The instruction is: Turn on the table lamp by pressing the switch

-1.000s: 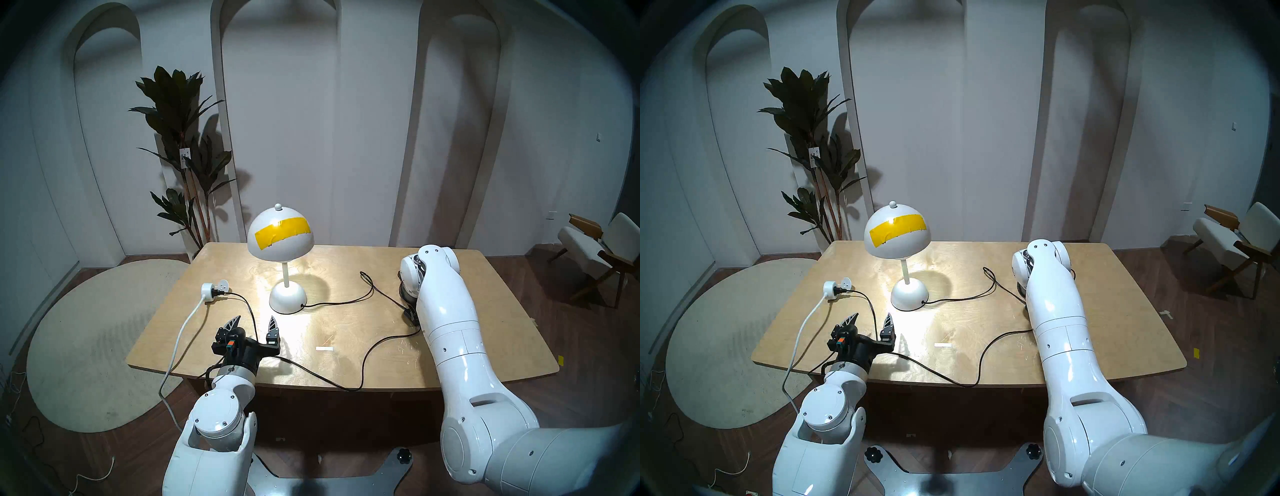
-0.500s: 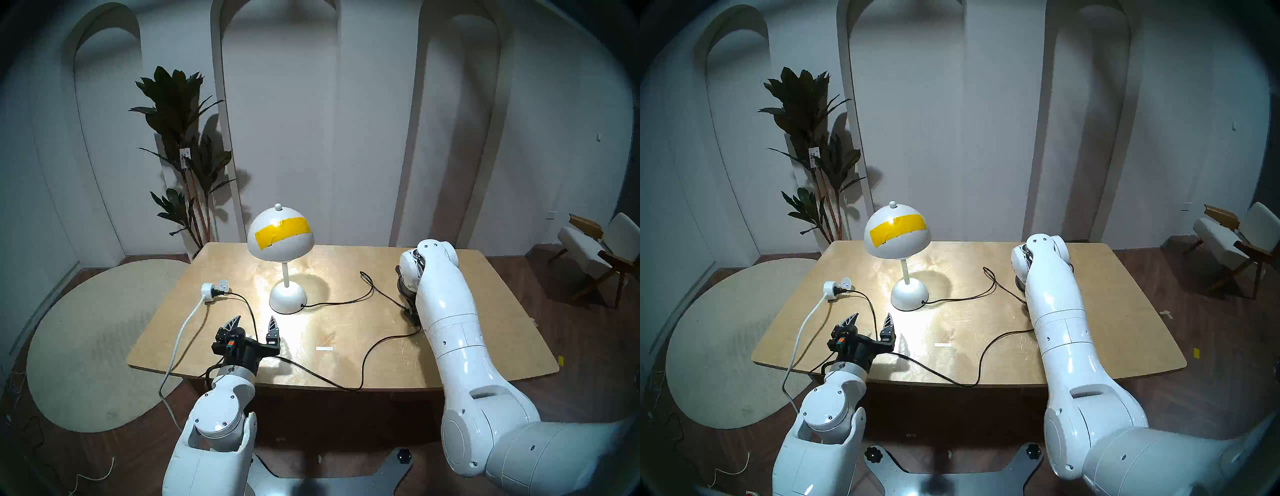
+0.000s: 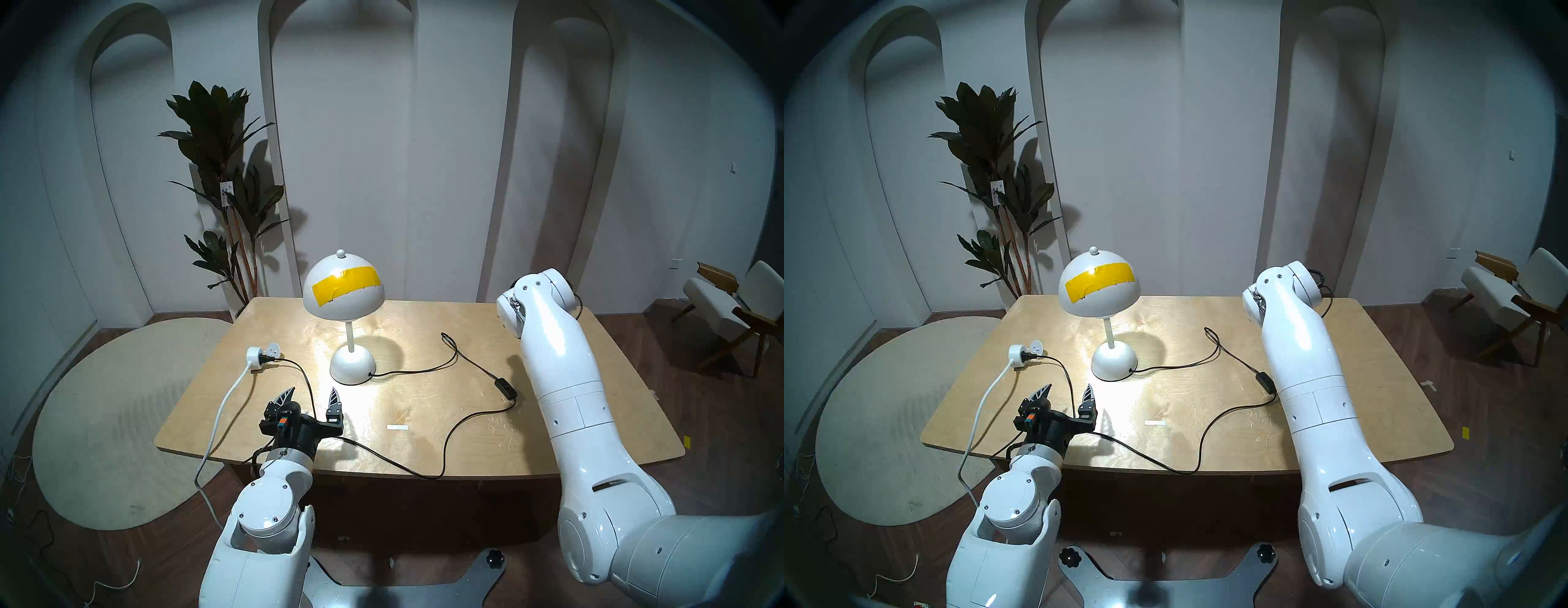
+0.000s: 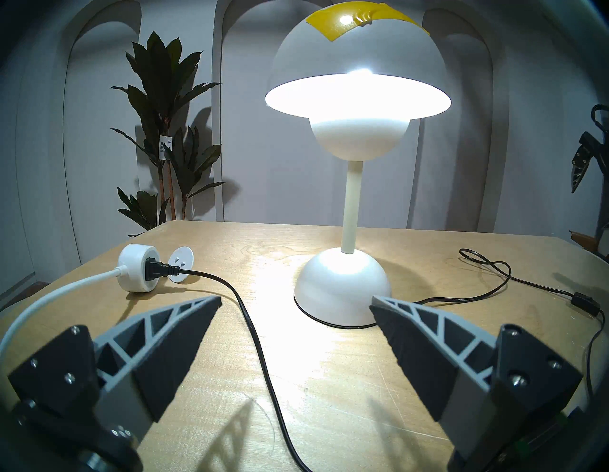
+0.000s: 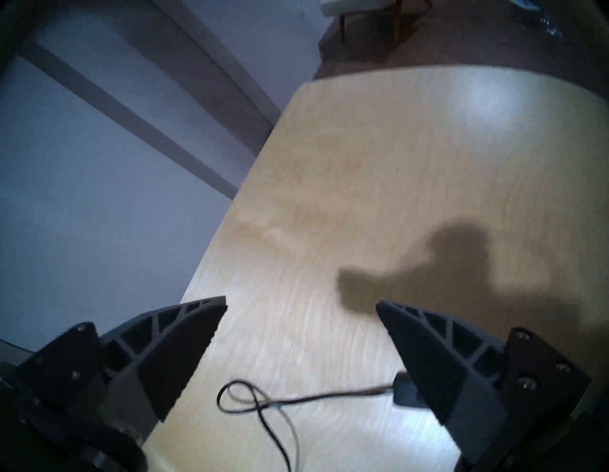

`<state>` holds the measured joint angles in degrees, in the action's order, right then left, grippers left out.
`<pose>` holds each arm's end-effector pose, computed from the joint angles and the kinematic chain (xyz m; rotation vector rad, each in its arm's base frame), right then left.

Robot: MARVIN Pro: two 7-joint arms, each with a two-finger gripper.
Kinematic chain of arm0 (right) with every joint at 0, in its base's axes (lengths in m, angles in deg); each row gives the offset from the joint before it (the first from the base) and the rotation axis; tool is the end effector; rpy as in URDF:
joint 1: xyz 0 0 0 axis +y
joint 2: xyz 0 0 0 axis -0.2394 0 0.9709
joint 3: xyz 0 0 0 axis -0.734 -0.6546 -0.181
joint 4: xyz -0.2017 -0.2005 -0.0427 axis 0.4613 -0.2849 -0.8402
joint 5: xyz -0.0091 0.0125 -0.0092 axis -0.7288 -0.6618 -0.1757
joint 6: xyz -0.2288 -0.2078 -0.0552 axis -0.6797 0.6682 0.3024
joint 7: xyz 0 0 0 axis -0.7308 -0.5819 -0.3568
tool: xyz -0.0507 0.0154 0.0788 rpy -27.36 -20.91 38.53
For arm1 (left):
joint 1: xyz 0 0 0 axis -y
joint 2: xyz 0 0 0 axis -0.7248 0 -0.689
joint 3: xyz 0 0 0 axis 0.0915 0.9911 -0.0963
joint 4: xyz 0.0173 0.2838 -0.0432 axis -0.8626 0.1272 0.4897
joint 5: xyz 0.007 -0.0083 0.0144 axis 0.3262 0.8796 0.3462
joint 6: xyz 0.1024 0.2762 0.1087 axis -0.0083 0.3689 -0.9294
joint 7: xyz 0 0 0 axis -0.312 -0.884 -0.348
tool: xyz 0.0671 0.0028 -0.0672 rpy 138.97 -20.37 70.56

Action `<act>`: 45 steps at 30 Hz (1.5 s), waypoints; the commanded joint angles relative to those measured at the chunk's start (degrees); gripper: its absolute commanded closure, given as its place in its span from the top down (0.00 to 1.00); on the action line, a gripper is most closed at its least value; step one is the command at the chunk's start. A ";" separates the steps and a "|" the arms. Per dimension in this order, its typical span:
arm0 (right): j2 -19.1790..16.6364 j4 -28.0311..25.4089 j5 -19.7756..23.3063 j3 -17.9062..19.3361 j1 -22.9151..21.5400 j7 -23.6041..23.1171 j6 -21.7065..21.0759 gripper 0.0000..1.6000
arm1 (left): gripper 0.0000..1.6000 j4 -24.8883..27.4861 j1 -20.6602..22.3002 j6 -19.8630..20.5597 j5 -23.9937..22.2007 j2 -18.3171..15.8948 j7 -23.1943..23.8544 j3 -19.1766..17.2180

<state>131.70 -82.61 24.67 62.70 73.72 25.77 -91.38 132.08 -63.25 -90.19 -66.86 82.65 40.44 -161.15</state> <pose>0.5143 -0.0560 -0.1940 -2.2564 1.6864 -1.3093 0.3234 -0.0149 -0.3446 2.3201 0.0082 2.0773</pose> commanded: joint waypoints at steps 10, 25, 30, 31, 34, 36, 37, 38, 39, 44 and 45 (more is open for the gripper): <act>-12.93 -5.34 -13.08 5.33 5.76 -12.35 -13.23 1.00 | 1.00 0.96 0.50 -0.31 0.01 0.00 0.01 0.02; -22.08 -4.14 -10.35 7.41 2.36 -27.07 -25.29 1.00 | 1.00 0.89 0.53 -0.32 0.01 0.00 0.01 0.02; -24.95 -3.08 -10.34 6.53 2.64 -31.91 -27.97 1.00 | 1.00 0.88 0.54 -0.32 0.01 0.00 0.01 0.02; -26.00 -2.73 -10.12 5.99 2.74 -33.48 -28.41 1.00 | 1.00 0.88 0.54 -0.32 0.01 0.00 0.01 0.02; -27.99 -1.67 -9.91 4.67 2.55 -36.61 -29.22 1.00 | 1.00 0.88 0.54 -0.33 0.01 0.00 0.01 0.02; -29.18 -0.70 -9.81 3.53 2.12 -38.60 -29.23 1.00 | 1.00 0.88 0.54 -0.33 0.01 0.00 0.01 0.02; -29.59 -0.15 -9.80 2.95 1.76 -39.33 -29.13 1.00 | 1.00 0.89 0.54 -0.33 0.01 0.00 0.01 0.02; -30.44 0.47 -9.78 2.12 1.44 -40.87 -28.96 1.00 | 1.00 0.90 0.53 -0.33 0.01 0.00 0.01 0.02; -30.69 0.96 -9.84 1.54 1.07 -41.30 -28.70 1.00 | 1.00 0.91 0.53 -0.33 0.01 0.00 0.01 0.02; -31.51 4.95 -11.81 -2.34 -0.84 -46.57 -24.63 1.00 | 1.00 1.01 0.49 -0.34 0.01 -0.01 0.01 0.02; -31.66 5.29 -12.26 -2.89 -0.93 -47.54 -23.78 1.00 | 1.00 1.00 0.49 -0.34 0.01 -0.01 0.01 0.03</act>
<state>103.36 -79.34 14.78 62.98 76.01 -16.26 -119.82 131.85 -63.22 -90.19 -66.87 82.64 40.42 -161.15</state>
